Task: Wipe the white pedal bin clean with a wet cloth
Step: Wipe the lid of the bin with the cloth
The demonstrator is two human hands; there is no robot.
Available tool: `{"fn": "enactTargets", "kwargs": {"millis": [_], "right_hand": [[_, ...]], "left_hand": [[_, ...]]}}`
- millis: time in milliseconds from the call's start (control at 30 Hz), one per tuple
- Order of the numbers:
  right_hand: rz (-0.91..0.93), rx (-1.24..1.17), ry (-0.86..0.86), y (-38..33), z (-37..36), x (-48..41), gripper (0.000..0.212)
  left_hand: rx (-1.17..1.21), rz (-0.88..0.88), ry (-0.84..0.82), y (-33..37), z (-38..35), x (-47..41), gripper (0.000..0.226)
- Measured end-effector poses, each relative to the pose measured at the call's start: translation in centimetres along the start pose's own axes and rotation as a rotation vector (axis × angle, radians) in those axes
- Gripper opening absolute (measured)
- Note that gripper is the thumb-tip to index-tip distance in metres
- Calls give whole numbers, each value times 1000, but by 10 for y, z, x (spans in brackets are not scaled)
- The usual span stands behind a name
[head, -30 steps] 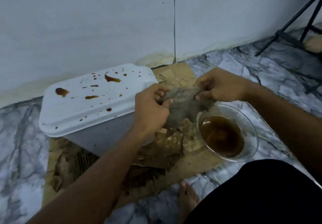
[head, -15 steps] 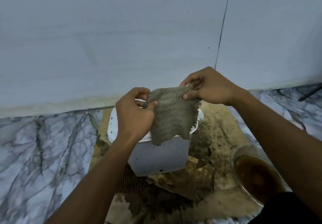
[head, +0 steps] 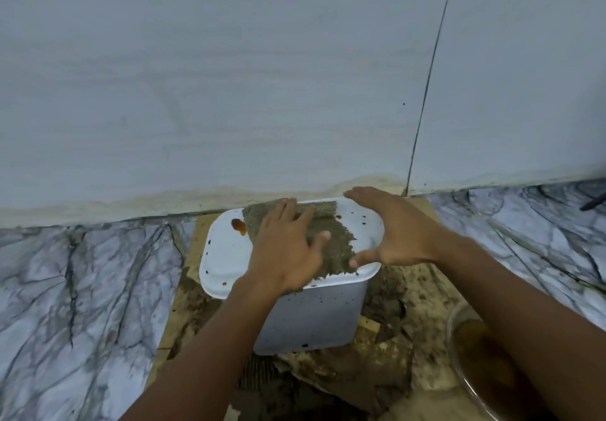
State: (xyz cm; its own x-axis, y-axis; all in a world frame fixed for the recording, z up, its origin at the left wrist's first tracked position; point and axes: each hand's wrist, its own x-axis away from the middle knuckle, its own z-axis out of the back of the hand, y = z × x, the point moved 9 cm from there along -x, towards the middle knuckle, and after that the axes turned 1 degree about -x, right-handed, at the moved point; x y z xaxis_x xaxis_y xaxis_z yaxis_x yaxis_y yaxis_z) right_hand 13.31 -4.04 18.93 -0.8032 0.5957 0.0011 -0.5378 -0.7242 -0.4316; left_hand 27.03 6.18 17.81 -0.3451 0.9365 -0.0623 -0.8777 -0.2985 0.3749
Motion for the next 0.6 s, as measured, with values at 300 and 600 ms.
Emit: {"fn": "enactTargets", "kwargs": {"millis": [300,600], "right_hand": [[13,-1,-46,22,-29,-2,106],[20,-55,-48,24,-23,3,111]], "left_hand": [[-213,-20,-203,16,-48,-42,71],[-202,-83,-153,-14,-33,-9,79]]}}
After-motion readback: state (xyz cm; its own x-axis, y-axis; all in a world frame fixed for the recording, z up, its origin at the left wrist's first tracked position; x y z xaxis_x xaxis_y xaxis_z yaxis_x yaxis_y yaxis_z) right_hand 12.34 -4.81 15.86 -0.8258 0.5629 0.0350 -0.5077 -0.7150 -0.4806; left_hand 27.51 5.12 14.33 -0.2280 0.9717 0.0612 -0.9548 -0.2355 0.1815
